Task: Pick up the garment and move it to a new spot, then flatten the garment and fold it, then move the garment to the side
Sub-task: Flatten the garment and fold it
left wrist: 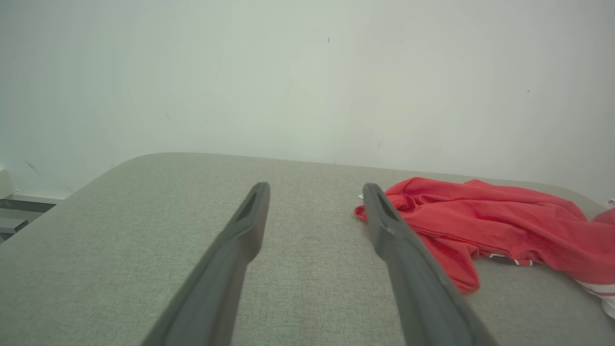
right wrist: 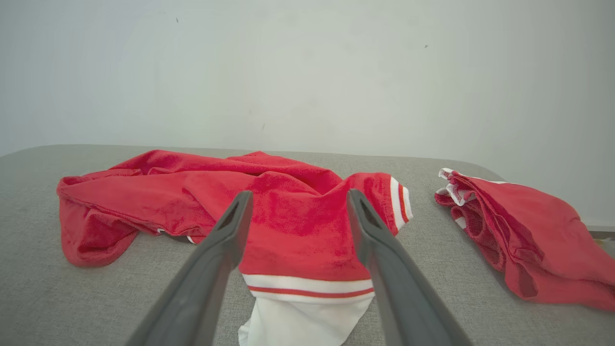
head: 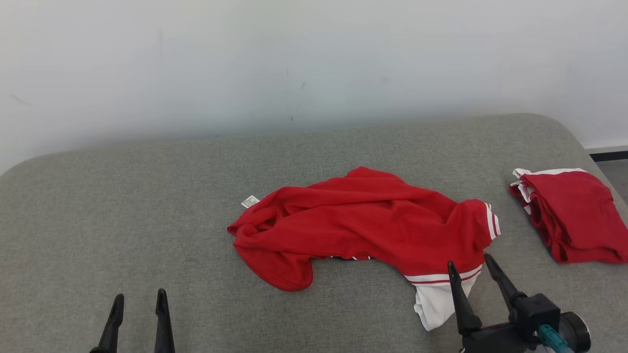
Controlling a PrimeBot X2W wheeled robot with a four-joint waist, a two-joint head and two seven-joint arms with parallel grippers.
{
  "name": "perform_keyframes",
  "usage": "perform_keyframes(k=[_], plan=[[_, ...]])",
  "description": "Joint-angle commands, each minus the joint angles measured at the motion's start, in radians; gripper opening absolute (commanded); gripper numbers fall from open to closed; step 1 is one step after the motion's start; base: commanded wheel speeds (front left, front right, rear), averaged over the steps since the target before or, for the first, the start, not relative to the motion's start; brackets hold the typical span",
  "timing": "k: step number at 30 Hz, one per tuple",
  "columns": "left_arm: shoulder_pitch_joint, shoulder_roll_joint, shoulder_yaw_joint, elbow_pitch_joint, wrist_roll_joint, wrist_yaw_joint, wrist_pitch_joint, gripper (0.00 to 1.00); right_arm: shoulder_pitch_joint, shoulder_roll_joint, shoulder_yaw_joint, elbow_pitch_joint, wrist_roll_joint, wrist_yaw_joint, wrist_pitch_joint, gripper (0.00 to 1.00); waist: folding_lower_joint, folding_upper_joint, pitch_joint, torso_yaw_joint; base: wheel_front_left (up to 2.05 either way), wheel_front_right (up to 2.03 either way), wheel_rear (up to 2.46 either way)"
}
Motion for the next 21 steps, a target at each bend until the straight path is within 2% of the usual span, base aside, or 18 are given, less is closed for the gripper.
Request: perform_keyframes(k=[1,12,21], plan=[[0.01,0.0,-0.001,0.001,0.001,0.002,-0.001,1.0,0.017,0.004,0.004,-0.007,0.008,0.002,-0.006,1.0,0.0,0.0,-0.002,0.0,0.0,0.0,0.0],[0.02,0.0,-0.006,0.009,0.002,0.007,-0.001,1.0,0.063,0.016,0.009,-0.05,0.031,0.002,0.006,1.0,0.0,0.0,-0.014,-0.013,0.0,0.0,0.0],[-0.02,0.0,-0.014,0.064,0.013,-0.021,-0.001,1.0,0.071,0.023,0.02,-0.063,0.038,0.002,0.021,1.0,0.0,0.0,-0.006,-0.031,0.0,0.0,0.0]])
